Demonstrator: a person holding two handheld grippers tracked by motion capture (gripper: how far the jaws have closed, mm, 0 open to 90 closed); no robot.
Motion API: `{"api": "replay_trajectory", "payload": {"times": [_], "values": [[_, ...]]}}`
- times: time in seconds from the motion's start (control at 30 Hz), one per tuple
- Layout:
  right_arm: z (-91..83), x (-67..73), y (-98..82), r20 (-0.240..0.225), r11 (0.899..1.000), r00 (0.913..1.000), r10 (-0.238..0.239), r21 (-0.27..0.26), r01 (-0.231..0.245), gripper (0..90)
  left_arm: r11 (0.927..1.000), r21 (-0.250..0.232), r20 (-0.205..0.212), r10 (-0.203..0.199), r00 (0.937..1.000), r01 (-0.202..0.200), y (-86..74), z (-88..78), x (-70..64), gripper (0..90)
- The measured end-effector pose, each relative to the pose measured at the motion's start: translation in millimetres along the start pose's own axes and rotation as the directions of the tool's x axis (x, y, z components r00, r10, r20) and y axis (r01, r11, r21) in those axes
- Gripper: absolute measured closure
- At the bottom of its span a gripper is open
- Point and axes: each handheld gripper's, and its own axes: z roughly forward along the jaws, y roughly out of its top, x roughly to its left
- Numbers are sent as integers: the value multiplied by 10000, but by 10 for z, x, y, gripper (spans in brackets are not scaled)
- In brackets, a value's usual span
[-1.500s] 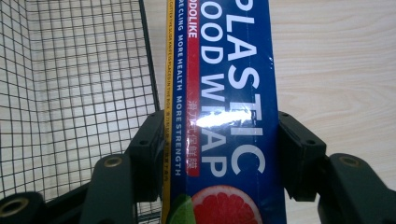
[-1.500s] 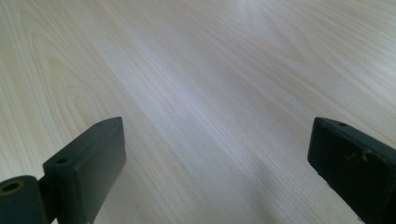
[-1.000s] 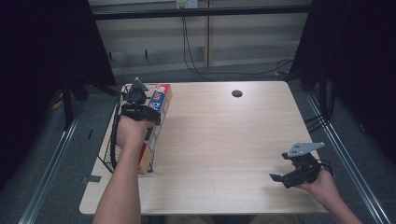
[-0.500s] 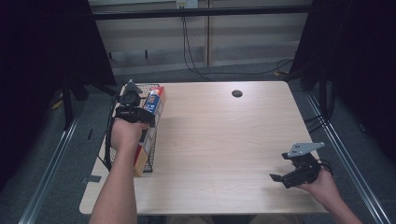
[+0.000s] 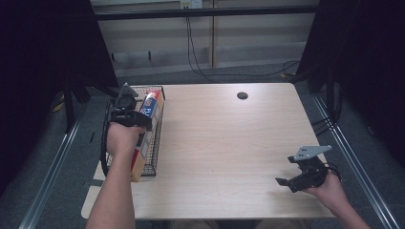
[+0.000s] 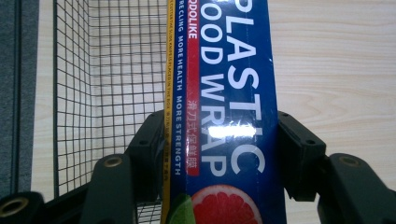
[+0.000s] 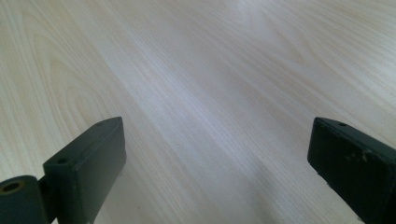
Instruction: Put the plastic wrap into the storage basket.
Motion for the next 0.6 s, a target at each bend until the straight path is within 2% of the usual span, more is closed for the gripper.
{"api": "replay_trajectory", "payload": {"times": [0.03, 0.4, 0.6], "values": [[2, 1, 0, -8, 10000, 10000, 2, -6, -2, 43, 9999, 1, -27, -111, 9999, 111, -6, 0, 8, 431], [-5, 4, -1, 26, 10000, 10000, 38, 19, -38, 43, 9999, -6, -122, -159, 9998, 159, -29, 37, 59, 431], [4, 7, 3, 37, 10000, 10000, -16, 70, 16, 43, 9995, 63, -227, -316, 9992, 317, -55, 78, 96, 431]]}}
